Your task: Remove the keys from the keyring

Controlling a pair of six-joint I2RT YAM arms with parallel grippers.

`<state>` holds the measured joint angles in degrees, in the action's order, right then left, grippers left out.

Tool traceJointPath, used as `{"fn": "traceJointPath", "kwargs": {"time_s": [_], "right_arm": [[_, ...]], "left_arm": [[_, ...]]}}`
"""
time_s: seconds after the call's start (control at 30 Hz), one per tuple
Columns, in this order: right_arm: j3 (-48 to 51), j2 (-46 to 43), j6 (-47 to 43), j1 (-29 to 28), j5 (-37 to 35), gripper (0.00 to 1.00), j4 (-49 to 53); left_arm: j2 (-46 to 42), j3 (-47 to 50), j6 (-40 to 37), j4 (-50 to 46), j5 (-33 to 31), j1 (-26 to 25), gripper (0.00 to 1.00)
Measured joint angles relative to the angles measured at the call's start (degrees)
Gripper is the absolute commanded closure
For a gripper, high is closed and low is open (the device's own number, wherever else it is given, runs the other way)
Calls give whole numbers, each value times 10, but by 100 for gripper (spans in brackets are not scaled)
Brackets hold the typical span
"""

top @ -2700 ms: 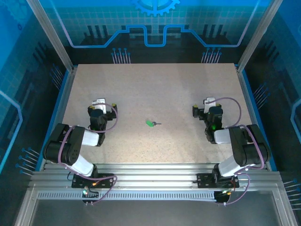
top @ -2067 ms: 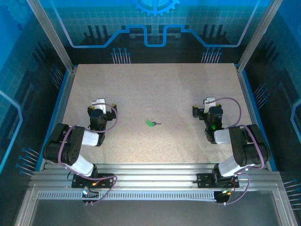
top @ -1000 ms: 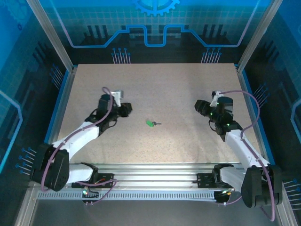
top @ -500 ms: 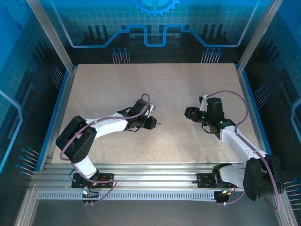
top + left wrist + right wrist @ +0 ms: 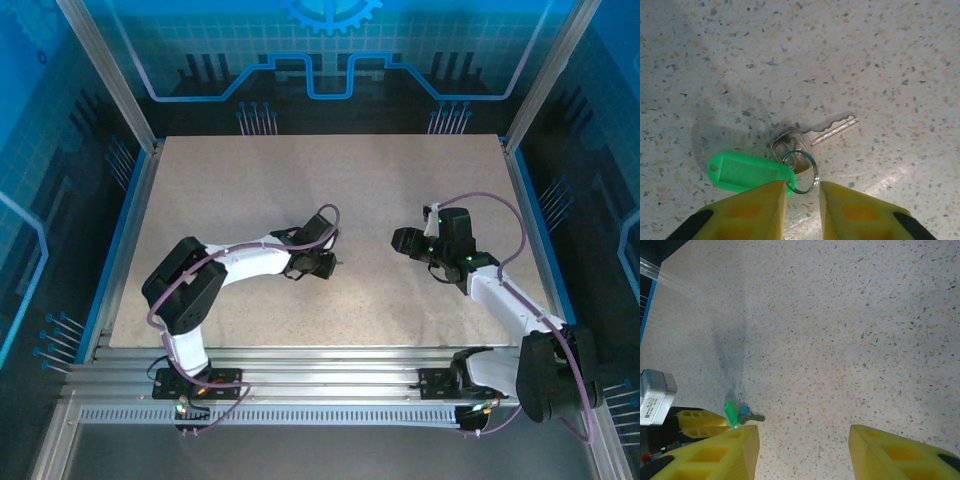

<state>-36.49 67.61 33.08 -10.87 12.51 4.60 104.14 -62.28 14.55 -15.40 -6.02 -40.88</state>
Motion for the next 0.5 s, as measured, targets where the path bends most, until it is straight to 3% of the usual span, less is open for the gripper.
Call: {"fn": "traceJointPath", "kwargs": {"time_s": [0.5], "right_arm": [[0, 0, 4, 0, 0, 46, 0]], "left_arm": [[30, -27, -12, -13, -51, -21, 79]]}}
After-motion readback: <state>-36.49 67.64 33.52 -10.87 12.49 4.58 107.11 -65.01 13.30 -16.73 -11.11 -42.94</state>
